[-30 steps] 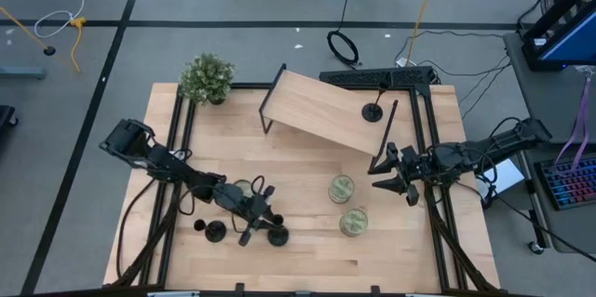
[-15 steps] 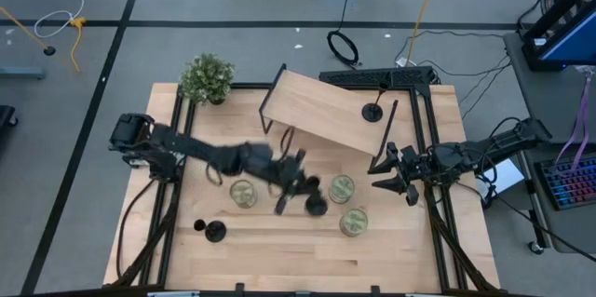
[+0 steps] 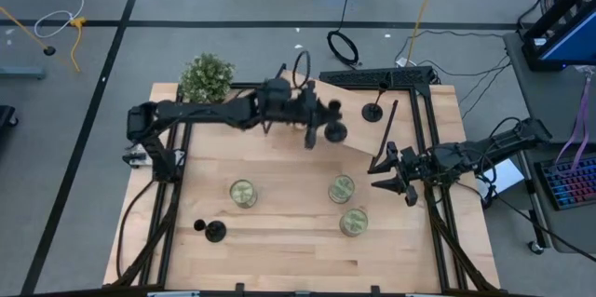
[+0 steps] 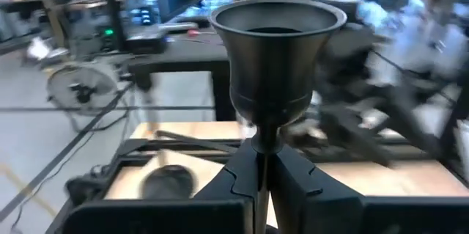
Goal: Pick & Place candle stick holders
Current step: Align the right black candle holder with the other black candle holder on the shelf
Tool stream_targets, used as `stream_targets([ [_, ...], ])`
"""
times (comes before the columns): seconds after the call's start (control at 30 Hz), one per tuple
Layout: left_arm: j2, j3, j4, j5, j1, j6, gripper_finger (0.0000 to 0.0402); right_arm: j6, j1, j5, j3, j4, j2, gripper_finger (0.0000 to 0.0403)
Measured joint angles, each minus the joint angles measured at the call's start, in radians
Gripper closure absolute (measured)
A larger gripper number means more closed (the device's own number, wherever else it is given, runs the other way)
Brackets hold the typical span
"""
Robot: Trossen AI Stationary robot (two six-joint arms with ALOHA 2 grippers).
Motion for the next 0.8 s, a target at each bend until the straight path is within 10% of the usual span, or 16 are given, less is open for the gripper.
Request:
stream_targets([
  [0.8, 0.179, 0.003, 0.170, 0.056, 0.221, -0.029, 0.0370, -0.017, 0.000, 0.071, 0.000, -0.007, 0.023, 0.0229],
])
